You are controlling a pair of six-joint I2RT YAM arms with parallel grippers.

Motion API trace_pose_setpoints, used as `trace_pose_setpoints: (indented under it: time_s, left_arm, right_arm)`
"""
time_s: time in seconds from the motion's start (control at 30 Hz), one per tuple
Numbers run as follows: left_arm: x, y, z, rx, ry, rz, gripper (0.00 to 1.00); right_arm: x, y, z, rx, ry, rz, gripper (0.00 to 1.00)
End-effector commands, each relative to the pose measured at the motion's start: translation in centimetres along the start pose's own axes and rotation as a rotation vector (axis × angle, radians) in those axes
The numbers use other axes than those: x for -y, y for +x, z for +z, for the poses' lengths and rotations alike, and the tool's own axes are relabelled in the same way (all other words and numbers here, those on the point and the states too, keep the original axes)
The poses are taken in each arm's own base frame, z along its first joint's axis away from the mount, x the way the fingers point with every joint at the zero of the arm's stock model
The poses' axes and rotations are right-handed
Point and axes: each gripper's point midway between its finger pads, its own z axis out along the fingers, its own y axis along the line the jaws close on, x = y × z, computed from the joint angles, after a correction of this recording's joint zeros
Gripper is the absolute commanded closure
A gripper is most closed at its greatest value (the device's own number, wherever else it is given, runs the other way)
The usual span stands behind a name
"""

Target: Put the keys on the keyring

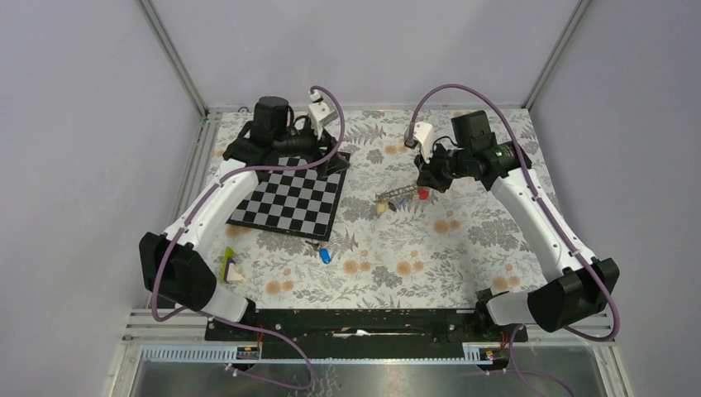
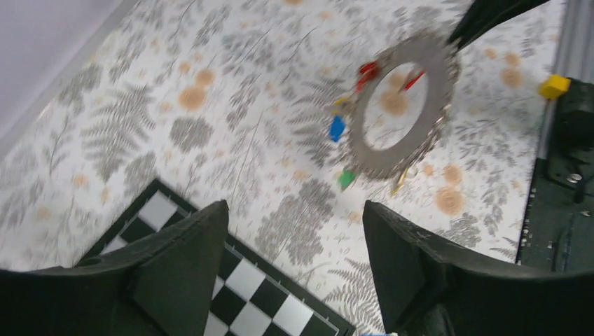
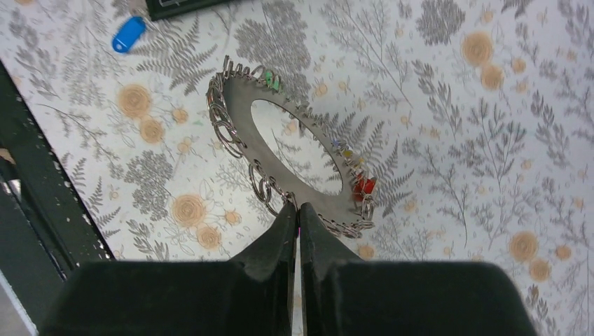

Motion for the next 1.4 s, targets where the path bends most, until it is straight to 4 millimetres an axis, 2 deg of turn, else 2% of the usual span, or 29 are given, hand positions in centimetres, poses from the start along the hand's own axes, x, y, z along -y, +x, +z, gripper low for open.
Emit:
trace_pose_setpoints:
  time_s: [0.0,0.17,0.33,0.4,0.47,0.63,0.8,0.87,1.0,1.07,1.17,1.23,1.37]
  left_arm:
    - [4.7,-3.6,1.3,0.074,0.222,0.043,0.26]
    - [8.7,-4.7,3.6,0.079,0.337,0.009,0.28]
    - [10.9,-3.8,5.8,0.045,0.376,-0.031,0.26]
    - [11.7,-3.4,6.1,0.039,0.395,-0.052,0.29]
    - [12.4,-2.9,6.4,0.032,0.413,-0.069,0.37]
    - [14.0,-1.8,7.4,0.015,0.437,-0.116,0.66]
    - [13.8,-1.3,8.7,0.004,0.369,-0.169,0.95]
    - [13.8,-1.0,9.2,0.0,0.355,-0.181,0.98]
    - [13.9,-1.0,9.6,0.001,0.356,-0.18,0.98]
    - [13.8,-1.1,9.5,0.001,0.347,-0.162,0.94]
    - [13.4,-1.5,9.0,-0.001,0.332,-0.118,0.81]
    - [13.0,-2.0,8.5,0.002,0.323,-0.081,0.67]
    - [12.0,-3.3,6.8,0.023,0.314,-0.046,0.48]
  right_arm:
    - [-1.4,-5.3,-2.1,0.187,-0.082,-0.098,1.0]
    - [-1.4,-7.3,-2.2,0.238,-0.093,-0.083,0.99]
    - [-1.0,-7.7,-2.0,0.261,-0.067,-0.03,0.99]
    - [-0.5,-7.5,-1.8,0.254,-0.036,-0.004,0.99]
    - [-0.1,-7.4,-1.7,0.254,-0.008,0.02,0.99]
    - [0.3,-7.3,-1.3,0.264,0.017,0.094,0.97]
    - [1.5,-6.8,-0.8,0.257,0.083,0.164,0.97]
    - [1.6,-6.4,-0.4,0.253,0.09,0.183,0.97]
    - [1.3,-5.6,0.2,0.242,0.075,0.178,0.99]
    - [1.0,-5.3,0.3,0.238,0.063,0.154,1.0]
    - [0.4,-4.9,0.2,0.233,0.039,0.111,1.0]
    - [-0.4,-4.8,0.2,0.234,-0.003,0.082,1.0]
    - [-2.3,-5.3,0.0,0.265,-0.107,0.048,1.0]
